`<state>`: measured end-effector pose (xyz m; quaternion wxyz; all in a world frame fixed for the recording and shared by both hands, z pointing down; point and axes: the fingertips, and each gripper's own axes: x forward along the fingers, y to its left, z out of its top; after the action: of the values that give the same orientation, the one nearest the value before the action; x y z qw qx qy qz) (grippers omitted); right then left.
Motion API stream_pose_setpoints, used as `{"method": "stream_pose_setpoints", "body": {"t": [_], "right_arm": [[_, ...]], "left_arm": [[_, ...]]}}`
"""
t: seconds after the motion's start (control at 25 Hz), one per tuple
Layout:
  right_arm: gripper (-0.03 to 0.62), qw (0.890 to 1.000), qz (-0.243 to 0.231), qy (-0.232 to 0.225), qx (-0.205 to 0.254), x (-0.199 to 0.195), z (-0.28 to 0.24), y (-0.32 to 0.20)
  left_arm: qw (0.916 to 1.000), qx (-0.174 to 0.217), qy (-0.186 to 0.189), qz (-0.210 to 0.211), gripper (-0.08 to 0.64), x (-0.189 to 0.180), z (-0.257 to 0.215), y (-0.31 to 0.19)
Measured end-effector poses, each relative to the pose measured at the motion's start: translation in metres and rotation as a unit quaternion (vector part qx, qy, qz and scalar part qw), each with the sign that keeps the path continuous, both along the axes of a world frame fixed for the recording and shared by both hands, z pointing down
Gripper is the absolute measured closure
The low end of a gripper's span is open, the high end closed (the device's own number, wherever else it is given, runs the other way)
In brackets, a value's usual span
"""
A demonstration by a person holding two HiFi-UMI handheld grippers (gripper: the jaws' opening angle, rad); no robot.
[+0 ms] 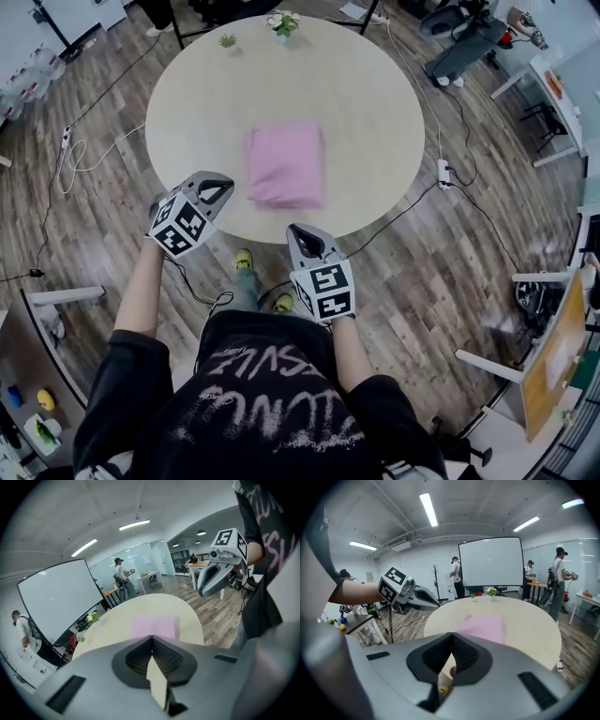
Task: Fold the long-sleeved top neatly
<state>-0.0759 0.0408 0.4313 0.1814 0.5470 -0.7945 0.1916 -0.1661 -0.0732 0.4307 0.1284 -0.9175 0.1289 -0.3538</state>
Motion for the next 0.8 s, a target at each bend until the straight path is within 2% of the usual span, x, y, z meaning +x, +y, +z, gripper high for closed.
{"method": "stream_pose_setpoints", "body": {"t": [0.12, 0.28, 0.48, 0.6, 0.8], "right_arm": [[0.586, 1.000, 0.006, 0.000, 0.023, 0.006, -0.014, 0.006], [0.586, 0.999, 0.011, 0.015, 0.030, 0.013, -0.019, 0.015], [0.586, 0.999, 0.019, 0.020, 0.044, 0.023, -0.026, 0.021], [0.586, 0.998, 0.024, 0.025, 0.052, 0.027, -0.034, 0.026], [0.586, 0.995, 0.044, 0.036, 0.080, 0.047, -0.052, 0.025]], "left_arm": [[0.9991, 0.008, 0.021, -0.037, 0.548, -0.011, -0.008, 0.012], [0.9951, 0.032, 0.034, -0.087, 0.548, -0.028, -0.020, 0.023], [0.9890, 0.031, 0.068, -0.128, 0.548, -0.041, -0.033, 0.035], [0.9820, 0.024, 0.088, -0.165, 0.548, -0.052, -0.040, 0.042], [0.9657, 0.000, 0.157, -0.206, 0.548, -0.056, -0.055, 0.048]]}}
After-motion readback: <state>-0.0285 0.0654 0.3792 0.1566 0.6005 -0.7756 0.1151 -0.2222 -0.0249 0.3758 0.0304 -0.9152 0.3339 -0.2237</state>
